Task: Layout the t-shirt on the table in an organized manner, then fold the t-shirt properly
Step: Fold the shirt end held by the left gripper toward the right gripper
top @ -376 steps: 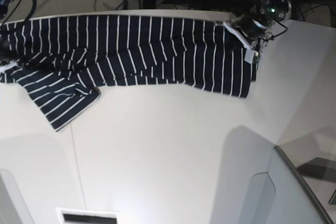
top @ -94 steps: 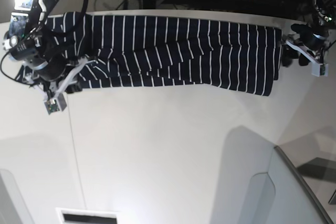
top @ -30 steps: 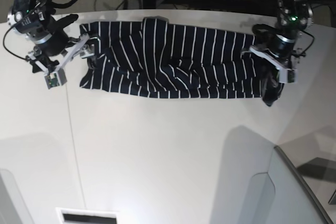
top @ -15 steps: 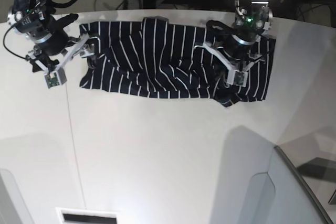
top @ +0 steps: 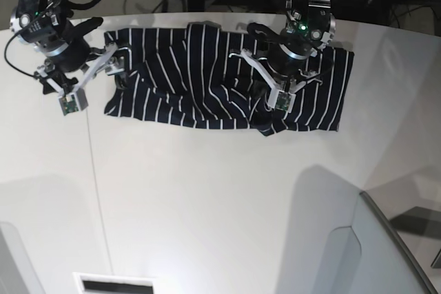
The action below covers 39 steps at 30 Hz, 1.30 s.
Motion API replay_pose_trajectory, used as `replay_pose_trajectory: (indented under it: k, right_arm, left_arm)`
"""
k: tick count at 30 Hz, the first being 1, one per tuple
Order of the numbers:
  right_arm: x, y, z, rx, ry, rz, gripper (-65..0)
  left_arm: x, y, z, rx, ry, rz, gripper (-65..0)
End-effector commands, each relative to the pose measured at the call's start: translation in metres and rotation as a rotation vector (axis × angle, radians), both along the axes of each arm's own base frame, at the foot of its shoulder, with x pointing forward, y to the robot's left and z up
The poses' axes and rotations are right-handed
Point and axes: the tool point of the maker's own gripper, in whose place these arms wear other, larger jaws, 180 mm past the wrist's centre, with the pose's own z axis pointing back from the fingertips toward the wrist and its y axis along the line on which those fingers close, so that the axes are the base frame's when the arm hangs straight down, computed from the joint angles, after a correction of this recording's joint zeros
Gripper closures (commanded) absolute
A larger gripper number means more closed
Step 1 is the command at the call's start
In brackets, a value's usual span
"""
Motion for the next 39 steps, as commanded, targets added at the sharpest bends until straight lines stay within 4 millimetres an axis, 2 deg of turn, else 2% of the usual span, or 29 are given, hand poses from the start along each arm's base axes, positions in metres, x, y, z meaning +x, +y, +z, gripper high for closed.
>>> replay_pose_trajectory:
  k: [1, 17, 18, 20, 21, 23, 29, 31, 33, 34, 35, 37, 39]
  right_arm:
    - [0.005, 0.000, 0.009, 0.007, -0.039, 0.002, -52.8]
    - [0.005, 0.000, 0.009, 0.007, -0.039, 0.002, -52.8]
    - [0.005, 0.000, 0.009, 0.007, -0.039, 0.002, -52.8]
    - [0.005, 0.000, 0.009, 0.007, -0.039, 0.002, -52.8]
    - [0.005, 0.000, 0.009, 0.007, -0.039, 0.002, -52.8]
    - [0.005, 0.000, 0.009, 0.007, -0.039, 0.002, -52.8]
    - [0.005, 0.000, 0.009, 0.007, -0.039, 0.002, -52.8]
    - [0.005, 0.000, 0.009, 0.006, -0.039, 0.001, -52.8]
    - [0.005, -0.004, 0.009, 0.006, -0.041, -0.014, -52.8]
    - [0.005, -0.013, 0.010, 0.005, -0.042, -0.045, -53.4]
    - [0.006, -0.018, 0.012, 0.031, -0.053, -0.090, -53.6]
    - [0.006, -0.031, 0.018, 0.103, -0.081, -0.174, -53.9]
    - [0.008, -0.039, 0.027, 0.198, -0.122, -0.214, -56.9]
  left_arm:
    - [0.009, -0.002, 0.010, -0.014, -0.046, -0.001, 0.0]
    - [0.010, -0.003, 0.012, -0.023, -0.050, 0.001, 0.0]
    - [0.010, -0.005, 0.012, -0.026, -0.050, -0.003, -3.0]
    - [0.008, -0.020, 0.014, -0.036, -0.053, -0.049, -16.8]
    - [0.007, -0.029, 0.015, -0.043, -0.054, -0.074, -21.7]
    - [0.003, -0.042, 0.015, -0.049, -0.052, -0.117, -28.5]
    - [0.003, -0.080, 0.023, -0.079, -0.075, -0.221, -30.4]
    - [0.005, -0.084, 0.030, -0.084, -0.094, -0.229, -30.4]
    - [0.013, -0.075, 0.044, -0.078, -0.135, -0.207, -29.9]
    - [0.019, -0.060, 0.050, -0.053, -0.158, -0.181, -29.1]
    - [0.025, -0.042, 0.058, -0.032, -0.184, -0.144, -27.6]
    - [0.027, -0.004, 0.061, 0.014, -0.193, -0.067, -22.7]
    - [0.028, 0.051, 0.063, 0.087, -0.195, 0.038, -9.7]
